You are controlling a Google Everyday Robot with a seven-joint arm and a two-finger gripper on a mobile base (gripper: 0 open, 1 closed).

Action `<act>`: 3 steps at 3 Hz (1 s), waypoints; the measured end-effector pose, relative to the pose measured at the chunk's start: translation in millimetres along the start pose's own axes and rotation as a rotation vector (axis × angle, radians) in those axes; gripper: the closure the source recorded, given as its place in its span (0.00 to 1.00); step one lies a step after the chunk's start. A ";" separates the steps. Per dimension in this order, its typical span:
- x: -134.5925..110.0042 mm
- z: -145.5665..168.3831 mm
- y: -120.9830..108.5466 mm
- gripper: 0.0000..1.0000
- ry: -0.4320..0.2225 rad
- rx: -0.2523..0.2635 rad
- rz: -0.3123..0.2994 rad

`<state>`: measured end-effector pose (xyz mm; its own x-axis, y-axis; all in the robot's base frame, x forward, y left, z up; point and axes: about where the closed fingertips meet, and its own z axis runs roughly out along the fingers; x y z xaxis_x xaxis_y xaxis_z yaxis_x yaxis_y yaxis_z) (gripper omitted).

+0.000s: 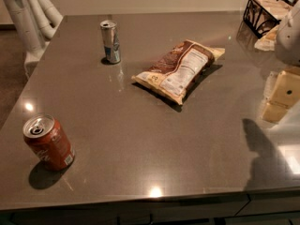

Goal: Move coke can near brown chip bag

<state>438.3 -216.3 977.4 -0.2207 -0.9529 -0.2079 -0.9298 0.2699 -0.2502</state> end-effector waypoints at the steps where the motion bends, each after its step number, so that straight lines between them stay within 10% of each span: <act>1: 0.0 0.0 0.0 0.00 0.000 0.000 0.000; 3: -72.1 7.7 -3.4 0.00 -0.222 -0.059 -0.027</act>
Offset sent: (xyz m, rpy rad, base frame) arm 0.0151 0.0448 0.0105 0.1622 0.0206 0.0593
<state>459.6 -147.5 985.9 -0.1315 -0.9043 -0.4062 -0.9516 0.2300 -0.2038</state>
